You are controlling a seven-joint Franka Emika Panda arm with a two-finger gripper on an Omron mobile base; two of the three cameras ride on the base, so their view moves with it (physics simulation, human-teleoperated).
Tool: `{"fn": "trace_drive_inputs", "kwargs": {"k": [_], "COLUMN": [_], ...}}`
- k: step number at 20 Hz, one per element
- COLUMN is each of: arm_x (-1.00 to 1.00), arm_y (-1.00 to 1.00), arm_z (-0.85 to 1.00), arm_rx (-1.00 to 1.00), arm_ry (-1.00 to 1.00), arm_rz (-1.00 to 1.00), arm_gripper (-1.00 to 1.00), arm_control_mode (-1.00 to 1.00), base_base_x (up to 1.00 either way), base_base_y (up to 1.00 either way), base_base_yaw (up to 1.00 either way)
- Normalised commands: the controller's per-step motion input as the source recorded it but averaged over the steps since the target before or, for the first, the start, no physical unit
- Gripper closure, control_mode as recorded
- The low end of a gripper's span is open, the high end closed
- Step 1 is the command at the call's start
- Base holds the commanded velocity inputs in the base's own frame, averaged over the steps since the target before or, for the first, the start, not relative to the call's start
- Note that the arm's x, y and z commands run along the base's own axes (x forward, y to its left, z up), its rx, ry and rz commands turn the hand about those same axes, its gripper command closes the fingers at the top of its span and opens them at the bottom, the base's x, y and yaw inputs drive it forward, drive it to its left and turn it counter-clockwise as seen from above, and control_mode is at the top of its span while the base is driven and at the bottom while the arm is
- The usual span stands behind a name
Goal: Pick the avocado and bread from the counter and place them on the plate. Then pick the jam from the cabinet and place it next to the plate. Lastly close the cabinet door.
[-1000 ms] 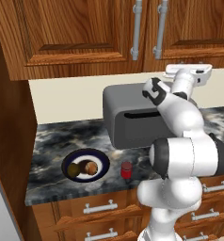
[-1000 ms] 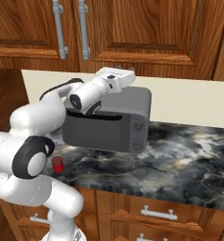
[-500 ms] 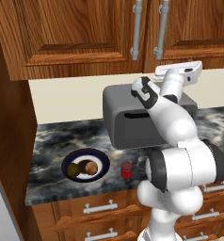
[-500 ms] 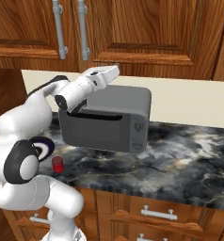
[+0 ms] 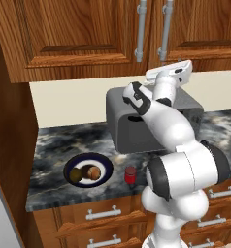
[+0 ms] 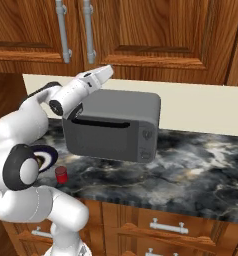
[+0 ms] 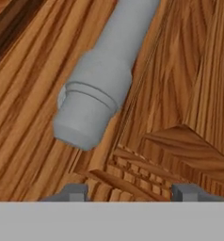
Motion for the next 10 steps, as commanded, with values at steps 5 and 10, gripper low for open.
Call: {"fn": "trace_drive_inputs", "kwargs": {"k": [5,10], "arm_x": [0.87,-0.39], "arm_y": [0.70,0.99], "arm_z": [0.03,-0.12], "arm_rx": [0.01,-0.07], "arm_ry": [0.00,-0.01], "arm_rz": [0.04,0.38], "arm_gripper": [-1.00,-1.00], "arm_control_mode": [-1.00,-1.00], "base_base_x": [0.00,0.00], "base_base_y": [0.00,0.00], "base_base_yaw": [0.00,0.00]}}
